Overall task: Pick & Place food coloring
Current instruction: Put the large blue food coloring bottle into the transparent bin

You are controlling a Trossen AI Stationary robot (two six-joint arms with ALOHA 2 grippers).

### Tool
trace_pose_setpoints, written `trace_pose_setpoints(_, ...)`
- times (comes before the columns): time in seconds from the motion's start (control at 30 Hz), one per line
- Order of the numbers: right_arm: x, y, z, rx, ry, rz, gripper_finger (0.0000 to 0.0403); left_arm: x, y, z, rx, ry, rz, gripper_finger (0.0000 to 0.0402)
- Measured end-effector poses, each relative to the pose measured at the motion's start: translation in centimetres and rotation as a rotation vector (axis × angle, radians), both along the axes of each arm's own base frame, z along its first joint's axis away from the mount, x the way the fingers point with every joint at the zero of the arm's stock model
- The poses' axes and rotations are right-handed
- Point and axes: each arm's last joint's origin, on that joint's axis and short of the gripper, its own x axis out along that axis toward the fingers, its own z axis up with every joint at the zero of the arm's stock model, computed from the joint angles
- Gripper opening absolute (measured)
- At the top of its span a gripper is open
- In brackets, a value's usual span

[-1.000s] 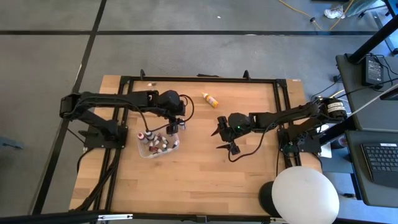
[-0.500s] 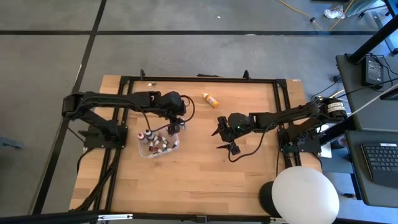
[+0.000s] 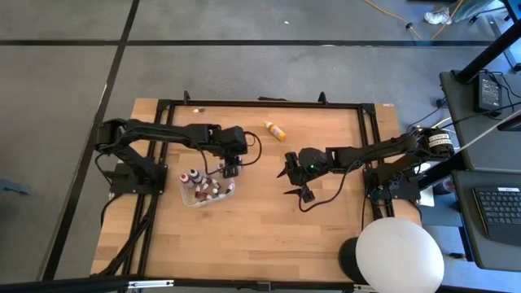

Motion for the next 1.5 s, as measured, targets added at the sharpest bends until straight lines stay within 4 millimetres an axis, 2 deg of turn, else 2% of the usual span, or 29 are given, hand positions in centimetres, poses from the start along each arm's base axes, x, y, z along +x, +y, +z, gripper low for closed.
trace_pose_setpoints(0.4,0.0,0.0,0.0,-0.002,0.001,0.002,0.0302,0.2,0.0,-0.8,0.004,0.040,-0.021,0.0144)
trace_pose_setpoints(0.63,0.0,0.0,0.0,-0.003,0.001,0.003,0.0302,0.1,-0.1,-0.8,0.029,0.054,-0.077,0.0116)
trace_pose_setpoints(0.77,0.0,0.0,0.0,-0.005,0.000,0.004,0.0302,-0.1,-0.1,-0.5,0.032,0.053,-0.077,0.0116)
trace_pose_setpoints(0.87,0.0,0.0,0.0,-0.005,0.001,0.004,0.0302,-0.4,-0.2,0.9,0.036,0.030,-0.078,0.0116)
trace_pose_setpoints(1.07,0.0,0.0,0.0,-0.005,0.005,0.004,0.0302,-1.4,-1.3,6.8,0.063,-0.076,-0.072,0.0116)
trace_pose_setpoints(1.2,0.0,0.0,0.0,-0.005,0.005,0.004,0.0302,-3.6,-2.8,10.2,0.030,-0.088,-0.010,0.0116)
trace_pose_setpoints(1.37,0.0,0.0,0.0,-0.006,0.005,0.003,0.0302,-6.2,-4.9,10.8,0.003,-0.006,0.132,0.0116)
trace_pose_setpoints(1.5,0.0,-0.1,-0.1,-0.021,0.005,-0.016,0.0302,-6.5,-6.4,10.5,0.021,0.020,0.134,0.0116)
